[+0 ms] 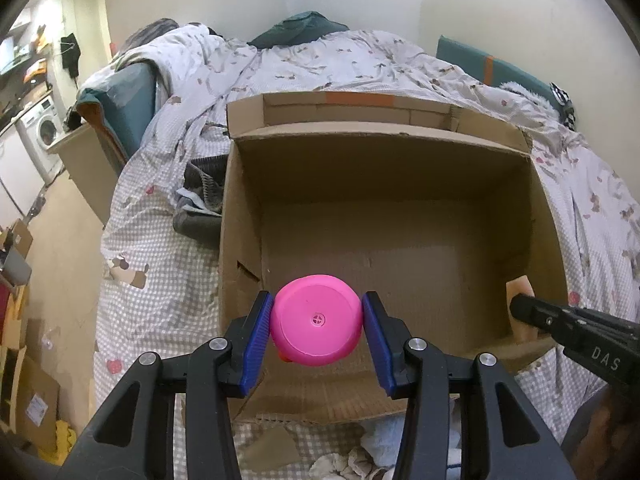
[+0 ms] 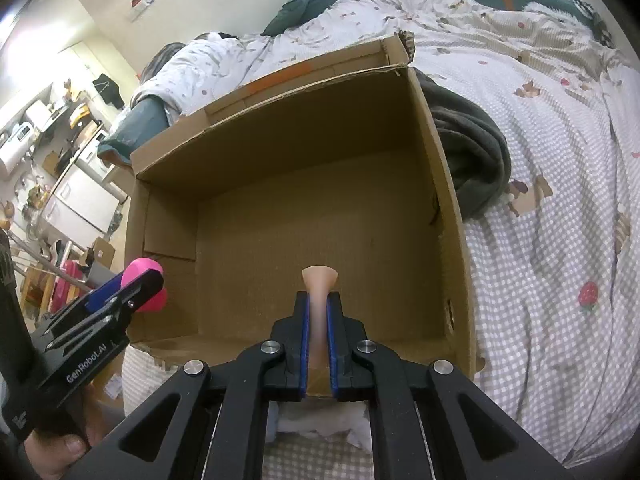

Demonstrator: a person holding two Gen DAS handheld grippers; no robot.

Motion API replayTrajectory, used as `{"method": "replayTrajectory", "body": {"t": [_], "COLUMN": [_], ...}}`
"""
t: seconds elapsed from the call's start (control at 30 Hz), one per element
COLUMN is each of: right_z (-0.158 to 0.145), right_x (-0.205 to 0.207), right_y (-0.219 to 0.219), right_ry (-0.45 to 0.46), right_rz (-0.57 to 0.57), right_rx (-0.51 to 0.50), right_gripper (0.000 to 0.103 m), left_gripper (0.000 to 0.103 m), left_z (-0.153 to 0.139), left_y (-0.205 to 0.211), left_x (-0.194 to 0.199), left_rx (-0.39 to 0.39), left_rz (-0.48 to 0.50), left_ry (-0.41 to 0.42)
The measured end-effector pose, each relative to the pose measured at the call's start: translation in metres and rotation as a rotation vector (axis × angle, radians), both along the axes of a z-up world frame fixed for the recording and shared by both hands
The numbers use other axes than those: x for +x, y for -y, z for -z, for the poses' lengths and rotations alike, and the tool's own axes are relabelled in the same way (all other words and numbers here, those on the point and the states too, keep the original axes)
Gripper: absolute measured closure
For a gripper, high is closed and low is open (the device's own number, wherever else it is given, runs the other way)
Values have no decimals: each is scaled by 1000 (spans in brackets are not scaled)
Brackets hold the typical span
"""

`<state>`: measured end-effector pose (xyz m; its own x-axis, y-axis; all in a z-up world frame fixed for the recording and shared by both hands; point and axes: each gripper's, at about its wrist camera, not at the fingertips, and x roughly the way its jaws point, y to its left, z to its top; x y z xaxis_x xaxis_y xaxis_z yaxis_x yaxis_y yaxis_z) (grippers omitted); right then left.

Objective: Organize soft objects
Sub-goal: 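Carry the pink duck with the left gripper while the right gripper carries the tan tube into the box, then open both grippers to drop the duck and tube inside the box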

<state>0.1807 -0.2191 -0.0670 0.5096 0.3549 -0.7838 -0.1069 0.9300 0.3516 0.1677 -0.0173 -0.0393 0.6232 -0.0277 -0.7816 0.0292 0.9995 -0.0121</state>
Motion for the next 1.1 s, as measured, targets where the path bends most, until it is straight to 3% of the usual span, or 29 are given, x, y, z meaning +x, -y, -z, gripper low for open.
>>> {"method": "replayTrajectory", "body": {"t": [0.37,0.47,0.53,0.57,0.6,0.63,0.93,1.1], "right_z": [-2,-3,-4,-4,-5,-7,-13,-17], "right_x": [-1,-1,-1,-1,-1,-2,-2,-5], "right_y": [-2,-2,0,1,3,6,6,2], "right_ry": [19,25,21,19,21,35,77,124], "right_rz": [-14,-14,-4,3,16,29,39,33], "right_rx": [0,1,10,18,33,51,40,29], "right_gripper": [93,89,67,55,25,12,0,0], "left_gripper": [61,61,56,48,40,38,35,35], "left_z": [2,3,4,4,3,1,-2,-8], "left_y": [-9,-10,-10,-9,-9,-8,-3,-6], "left_x": [1,2,2,2,2,1,-2,-2], "left_rx": [-30,-31,-37,-38,-37,-37,6,1], "left_rz": [-38,-39,-35,-38,-44,-44,-40,-51], "left_ry": [3,-12,-24,-31,-32,-28,-10,7]}}
